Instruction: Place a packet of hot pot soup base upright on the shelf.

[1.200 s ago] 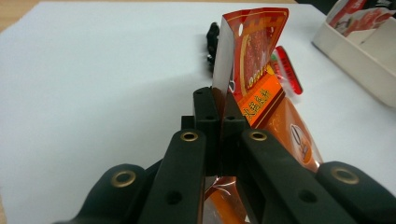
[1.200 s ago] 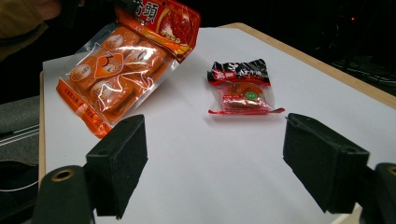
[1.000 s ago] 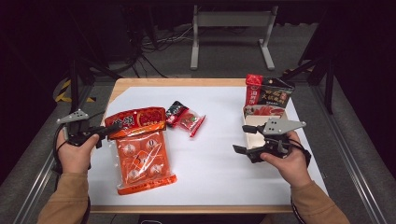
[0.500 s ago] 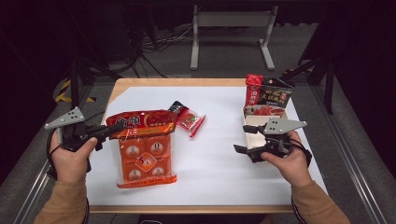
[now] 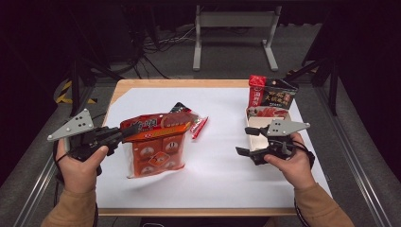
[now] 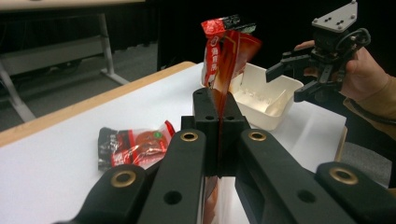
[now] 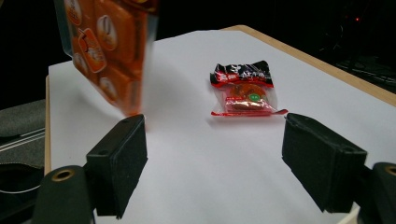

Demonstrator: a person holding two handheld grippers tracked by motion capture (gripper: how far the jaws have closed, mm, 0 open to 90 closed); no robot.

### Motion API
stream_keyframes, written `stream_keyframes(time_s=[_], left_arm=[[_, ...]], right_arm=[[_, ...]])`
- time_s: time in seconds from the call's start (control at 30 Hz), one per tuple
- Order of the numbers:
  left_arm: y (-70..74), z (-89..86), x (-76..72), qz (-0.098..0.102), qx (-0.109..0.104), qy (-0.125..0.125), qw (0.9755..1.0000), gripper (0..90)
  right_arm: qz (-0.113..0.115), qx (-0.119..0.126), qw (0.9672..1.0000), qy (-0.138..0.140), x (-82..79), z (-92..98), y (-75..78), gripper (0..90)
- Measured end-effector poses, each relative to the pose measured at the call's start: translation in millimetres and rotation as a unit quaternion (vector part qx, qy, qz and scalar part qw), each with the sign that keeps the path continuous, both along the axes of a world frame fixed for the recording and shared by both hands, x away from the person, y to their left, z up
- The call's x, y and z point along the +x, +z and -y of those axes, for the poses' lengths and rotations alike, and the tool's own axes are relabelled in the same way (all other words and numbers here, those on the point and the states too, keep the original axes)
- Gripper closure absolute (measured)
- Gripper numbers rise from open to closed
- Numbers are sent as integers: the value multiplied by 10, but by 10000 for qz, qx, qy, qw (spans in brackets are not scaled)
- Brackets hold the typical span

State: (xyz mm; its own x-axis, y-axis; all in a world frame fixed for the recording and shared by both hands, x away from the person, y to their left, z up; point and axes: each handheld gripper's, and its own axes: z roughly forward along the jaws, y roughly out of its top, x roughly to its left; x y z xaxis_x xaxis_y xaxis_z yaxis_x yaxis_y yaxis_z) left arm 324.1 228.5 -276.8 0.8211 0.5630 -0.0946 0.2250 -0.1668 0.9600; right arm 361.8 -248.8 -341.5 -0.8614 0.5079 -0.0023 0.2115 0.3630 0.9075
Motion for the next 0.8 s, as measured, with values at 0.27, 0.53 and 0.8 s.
stream_keyframes(time_s=[0.27,0.53,0.8], left_arm=[[69,196,56,142,75,-87,9998,900],[168,343,67,241,-7,-361,9991,900],[265,622,8,333,59,-809,9961,900]], right_arm=[[-6,60,9999,112,11,-65,-18,230],[-8,118,9996,273,4,-162,-5,228],[79,271,9975,643,-20,-289,32,204]])
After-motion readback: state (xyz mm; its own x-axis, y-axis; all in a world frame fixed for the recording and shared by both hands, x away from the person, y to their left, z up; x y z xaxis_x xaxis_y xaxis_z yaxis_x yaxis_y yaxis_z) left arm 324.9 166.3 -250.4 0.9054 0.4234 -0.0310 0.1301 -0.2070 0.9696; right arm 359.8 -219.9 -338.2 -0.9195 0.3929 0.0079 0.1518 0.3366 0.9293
